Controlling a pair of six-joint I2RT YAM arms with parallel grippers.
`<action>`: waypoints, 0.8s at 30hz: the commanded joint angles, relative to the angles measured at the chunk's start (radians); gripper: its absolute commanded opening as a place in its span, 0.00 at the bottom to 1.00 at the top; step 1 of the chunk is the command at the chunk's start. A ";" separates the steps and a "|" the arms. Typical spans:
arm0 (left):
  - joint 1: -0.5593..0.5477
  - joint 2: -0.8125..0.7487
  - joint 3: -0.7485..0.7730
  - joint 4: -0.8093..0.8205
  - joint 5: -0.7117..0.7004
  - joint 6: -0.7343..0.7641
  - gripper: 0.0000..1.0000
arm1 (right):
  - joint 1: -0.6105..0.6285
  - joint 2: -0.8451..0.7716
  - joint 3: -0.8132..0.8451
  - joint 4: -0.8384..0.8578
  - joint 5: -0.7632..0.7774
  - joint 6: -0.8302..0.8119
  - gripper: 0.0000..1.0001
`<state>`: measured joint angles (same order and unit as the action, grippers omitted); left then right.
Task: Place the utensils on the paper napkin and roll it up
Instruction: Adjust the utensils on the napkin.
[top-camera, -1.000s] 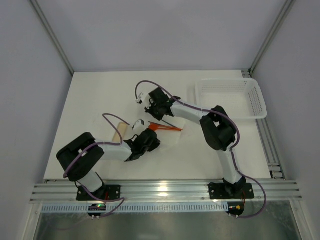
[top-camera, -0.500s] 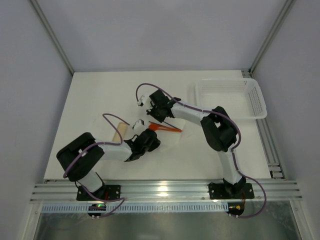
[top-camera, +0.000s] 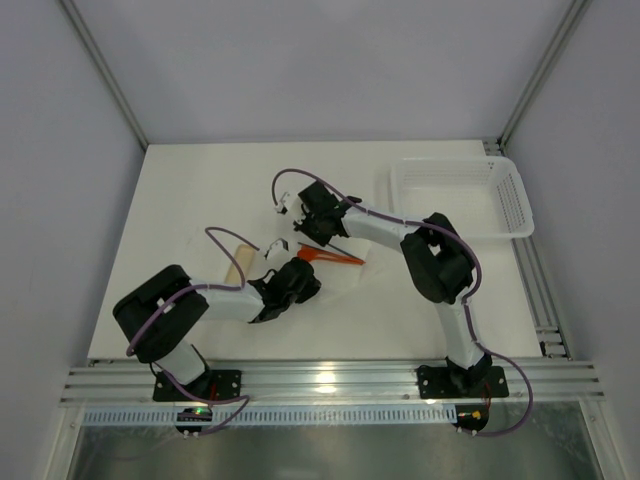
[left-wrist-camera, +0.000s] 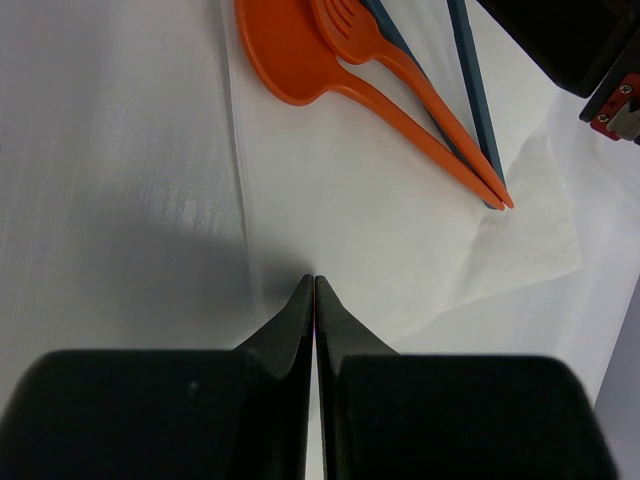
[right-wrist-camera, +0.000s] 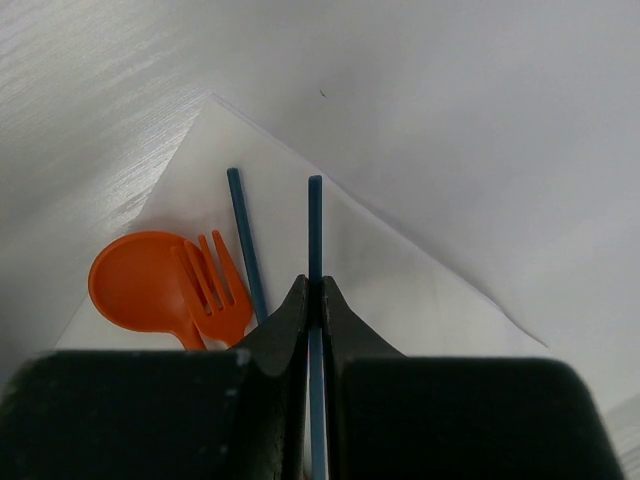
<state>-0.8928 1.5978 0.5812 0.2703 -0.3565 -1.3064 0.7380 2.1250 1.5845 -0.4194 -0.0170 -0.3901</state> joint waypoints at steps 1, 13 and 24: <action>-0.005 -0.016 0.008 -0.006 -0.029 -0.005 0.00 | 0.008 -0.046 0.002 0.022 0.012 -0.010 0.04; -0.005 -0.007 0.005 0.006 -0.027 -0.011 0.00 | 0.011 -0.043 0.002 0.008 -0.032 0.000 0.18; -0.005 -0.022 0.000 -0.009 -0.033 -0.007 0.00 | 0.009 -0.077 -0.011 0.031 -0.048 0.025 0.32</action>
<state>-0.8928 1.5978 0.5812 0.2703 -0.3565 -1.3094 0.7406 2.1239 1.5822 -0.4194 -0.0555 -0.3847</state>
